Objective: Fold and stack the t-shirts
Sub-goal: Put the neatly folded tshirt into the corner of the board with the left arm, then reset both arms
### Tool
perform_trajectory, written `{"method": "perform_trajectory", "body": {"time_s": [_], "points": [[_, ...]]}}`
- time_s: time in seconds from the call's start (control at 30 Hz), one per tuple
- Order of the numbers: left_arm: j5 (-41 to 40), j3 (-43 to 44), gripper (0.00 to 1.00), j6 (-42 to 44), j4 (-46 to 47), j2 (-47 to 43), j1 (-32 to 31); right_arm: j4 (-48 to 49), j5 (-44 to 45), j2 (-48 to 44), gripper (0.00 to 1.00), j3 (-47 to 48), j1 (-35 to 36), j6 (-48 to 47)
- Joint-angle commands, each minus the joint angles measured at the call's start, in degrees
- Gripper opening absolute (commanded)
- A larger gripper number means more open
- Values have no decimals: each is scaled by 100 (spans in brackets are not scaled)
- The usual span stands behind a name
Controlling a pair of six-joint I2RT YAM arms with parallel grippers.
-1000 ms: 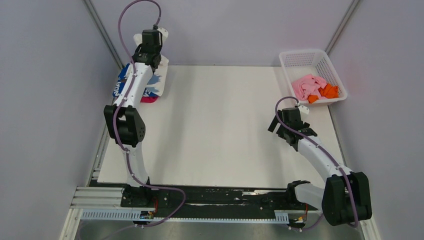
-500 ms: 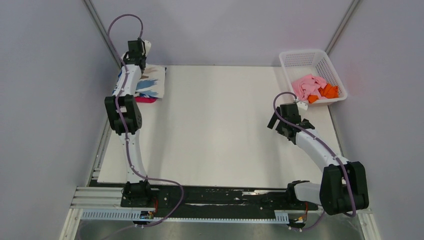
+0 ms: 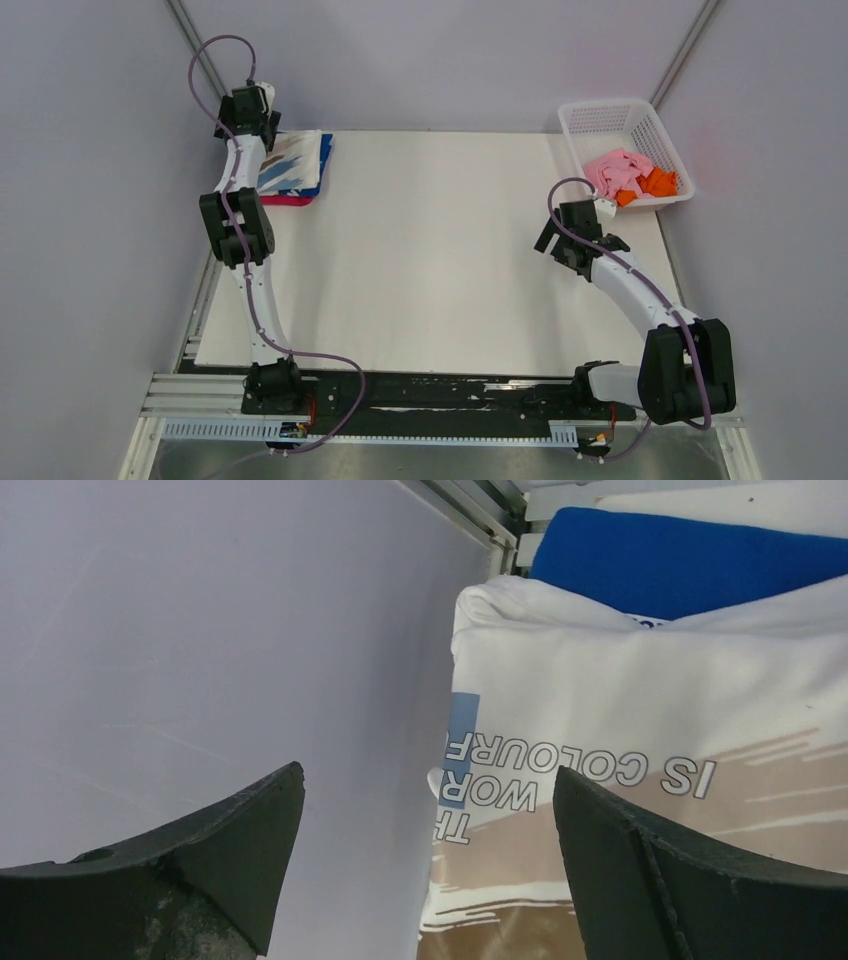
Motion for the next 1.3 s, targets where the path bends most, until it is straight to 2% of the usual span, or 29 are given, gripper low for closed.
{"method": "perform_trajectory", "body": {"time_s": [0.0,0.23,0.33,0.57,0.73,0.8,0.83,0.87,0.9,1.03,1.17,1.27], "points": [[-325,319,100,-452,311,109,25,-62,35,-17,100,255,-14,214],[60,121,100,-1702,-116,-448,-77,-29,52,-205,100,255,-13,241],[388,-463,100,-2031,135,-969,-266,107,-133,-392,100,70,-17,250],[581,-1290,100,-2830,185,-2004,-878,595,-770,-912,100,-432,-19,204],[1245,-2913,100,-4094,177,-3345,-1407,774,-1117,-1347,100,-791,-20,24],[1762,-4062,100,-4570,699,-4064,-1609,802,-1208,-1564,100,-899,-17,15],[1935,-4921,100,-4792,936,-4328,-1778,812,-1263,-1664,100,-951,-20,10],[2225,-5325,100,-4882,1386,-4796,-1869,830,-1327,-1771,100,-992,-18,9],[2303,-6089,100,-5043,1561,-5036,-2071,865,-1383,-1868,100,-1048,-15,9],[2430,-7810,100,-5442,2151,-6409,-2724,945,-1706,-2187,100,-1267,-12,37],[2268,-8946,100,-5847,2407,-7251,-3384,1196,-2124,-2406,100,-1569,-11,93],[2176,-9447,100,-6066,2489,-7517,-3695,1256,-2157,-2573,100,-1755,-8,255]]}}
